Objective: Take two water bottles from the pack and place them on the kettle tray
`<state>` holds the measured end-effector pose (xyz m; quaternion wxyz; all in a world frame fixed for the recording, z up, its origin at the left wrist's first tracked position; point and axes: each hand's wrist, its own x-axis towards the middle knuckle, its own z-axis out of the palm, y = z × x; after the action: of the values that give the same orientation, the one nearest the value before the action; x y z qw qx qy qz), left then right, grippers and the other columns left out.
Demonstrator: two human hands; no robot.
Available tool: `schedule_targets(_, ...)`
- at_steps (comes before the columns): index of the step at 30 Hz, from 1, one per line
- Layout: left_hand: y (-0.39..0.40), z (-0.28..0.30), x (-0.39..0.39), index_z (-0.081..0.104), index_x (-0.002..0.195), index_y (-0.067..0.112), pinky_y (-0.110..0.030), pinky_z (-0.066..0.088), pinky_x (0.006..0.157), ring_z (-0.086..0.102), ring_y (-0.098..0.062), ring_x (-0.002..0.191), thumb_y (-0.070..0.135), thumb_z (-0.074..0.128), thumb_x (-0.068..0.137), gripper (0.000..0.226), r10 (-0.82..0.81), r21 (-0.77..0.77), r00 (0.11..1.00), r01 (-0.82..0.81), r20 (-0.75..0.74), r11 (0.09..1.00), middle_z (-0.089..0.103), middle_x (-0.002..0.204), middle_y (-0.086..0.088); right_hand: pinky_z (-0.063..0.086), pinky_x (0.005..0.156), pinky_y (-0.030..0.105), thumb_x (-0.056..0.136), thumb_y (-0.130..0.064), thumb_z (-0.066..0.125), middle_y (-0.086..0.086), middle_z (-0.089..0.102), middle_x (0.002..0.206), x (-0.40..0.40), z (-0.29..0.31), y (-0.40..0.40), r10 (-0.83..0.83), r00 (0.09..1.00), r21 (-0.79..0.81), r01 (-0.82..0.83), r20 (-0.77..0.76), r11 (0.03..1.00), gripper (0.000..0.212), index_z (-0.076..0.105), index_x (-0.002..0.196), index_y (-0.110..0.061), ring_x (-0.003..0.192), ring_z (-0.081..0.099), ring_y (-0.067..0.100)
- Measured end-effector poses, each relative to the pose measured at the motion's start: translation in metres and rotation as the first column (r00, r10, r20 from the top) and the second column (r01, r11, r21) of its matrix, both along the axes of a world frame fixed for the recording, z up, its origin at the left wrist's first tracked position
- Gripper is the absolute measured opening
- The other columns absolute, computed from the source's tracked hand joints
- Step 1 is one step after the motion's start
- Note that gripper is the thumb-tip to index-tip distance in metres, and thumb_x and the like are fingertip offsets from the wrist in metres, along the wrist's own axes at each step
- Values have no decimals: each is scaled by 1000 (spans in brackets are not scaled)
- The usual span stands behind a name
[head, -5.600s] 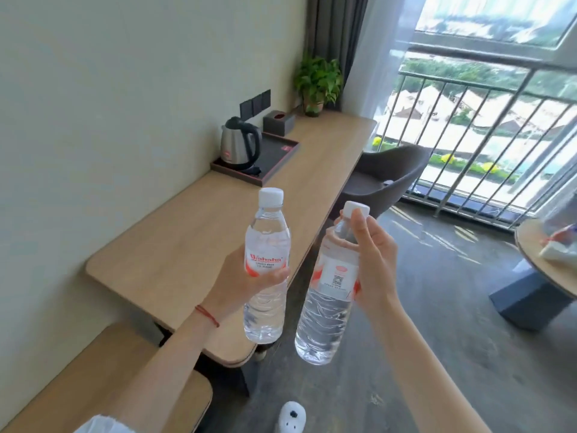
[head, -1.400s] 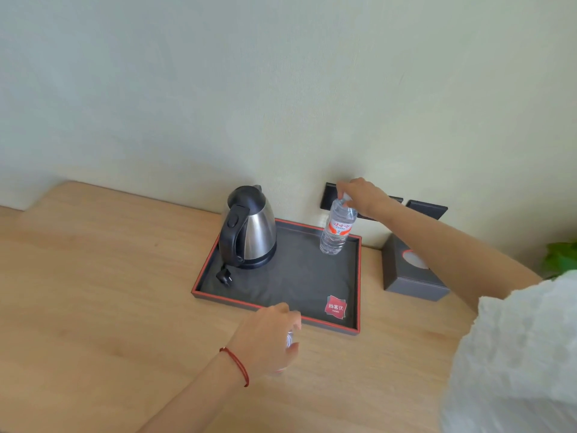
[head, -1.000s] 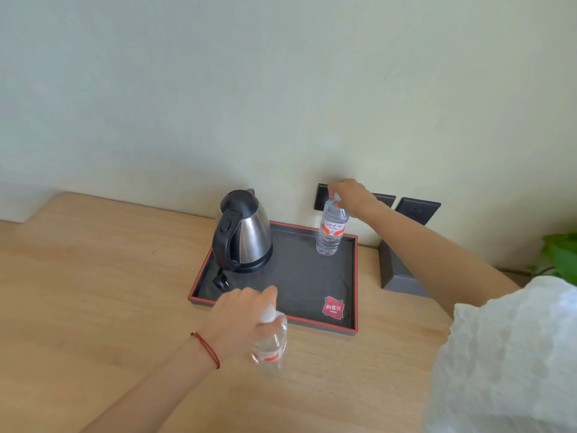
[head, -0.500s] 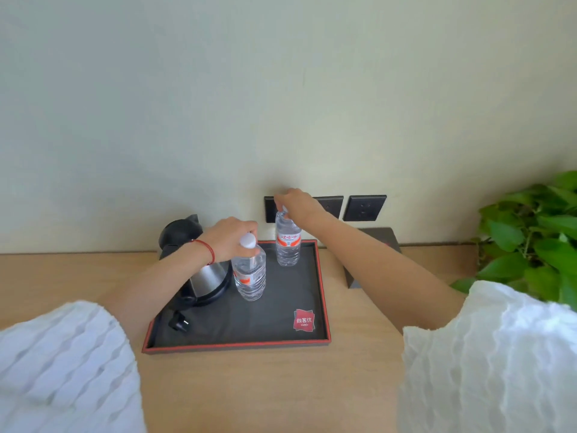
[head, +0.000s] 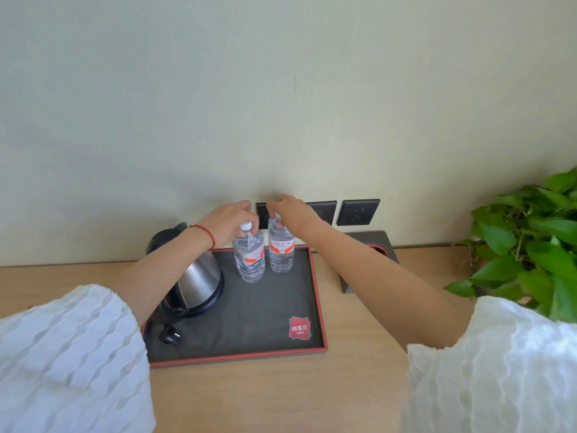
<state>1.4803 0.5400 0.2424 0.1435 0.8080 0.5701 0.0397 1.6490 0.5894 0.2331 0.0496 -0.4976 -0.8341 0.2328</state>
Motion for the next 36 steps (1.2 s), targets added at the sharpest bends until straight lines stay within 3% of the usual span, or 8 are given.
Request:
schedule_targets(4,3,-3,2,71,87,8,-32,42,72,57,-32,90,-9,59,78,23,56,21,998,-57,30,998,58,103,-15,40,78,32,94,-6,40,12,51,106,0,-2,-1,-28,999,-3,28,-15,1000,28,58,115,-9,107,54,34)
schedule_targets(8,5,-5,8,63,112,10,-39,46,85,57,-34,99,12,73,75,39,208,-10,975,-208,73,978,61,108,-18,45,83,38,94,-4,40,16,53,111,2,-1,-2,-13,1000,23,13,-4,1000,29,58,115,-9,106,54,34)
schedule_targets(12,9,-11,16,63,103,-3,-42,47,85,60,-39,102,14,77,72,38,374,-4,921,-376,107,927,67,108,-25,39,76,34,94,-4,39,12,47,101,3,1,-2,-11,1000,23,11,5,1000,28,58,114,-9,91,48,27)
schedule_targets(20,19,-23,25,63,107,-1,-42,47,83,60,-40,101,5,71,76,33,326,77,934,-339,149,937,66,108,-25,45,83,42,92,-2,42,20,53,122,3,1,-2,2,999,49,-3,34,999,31,56,119,-9,106,54,36)
schedule_targets(26,20,-24,23,62,109,3,-40,46,83,59,-39,101,10,74,74,38,326,72,929,-343,177,937,67,109,-22,43,76,37,93,-5,43,18,53,114,4,-3,-1,-10,1000,62,8,27,998,30,56,119,-9,97,54,33)
schedule_targets(29,14,-23,22,62,107,5,-39,46,81,60,-39,98,10,73,74,36,347,80,910,-373,229,925,68,105,-22,39,74,33,93,-5,43,10,47,103,3,-3,-1,-17,1000,79,15,25,997,30,57,119,-10,86,45,23)
schedule_targets(33,2,-29,24,57,117,7,-42,46,88,59,-40,103,7,69,76,43,382,39,855,-421,350,906,66,113,-19,36,73,31,92,-4,44,10,45,103,5,-3,-6,-10,1000,80,8,25,997,30,55,120,-10,89,48,25)
schedule_targets(36,-6,-30,22,50,128,6,-43,44,99,55,-35,114,10,75,72,61,476,-67,718,-518,509,853,60,123,-18,46,78,38,91,0,46,19,49,116,7,-8,-8,-24,997,139,13,73,990,37,52,125,-15,102,54,37)
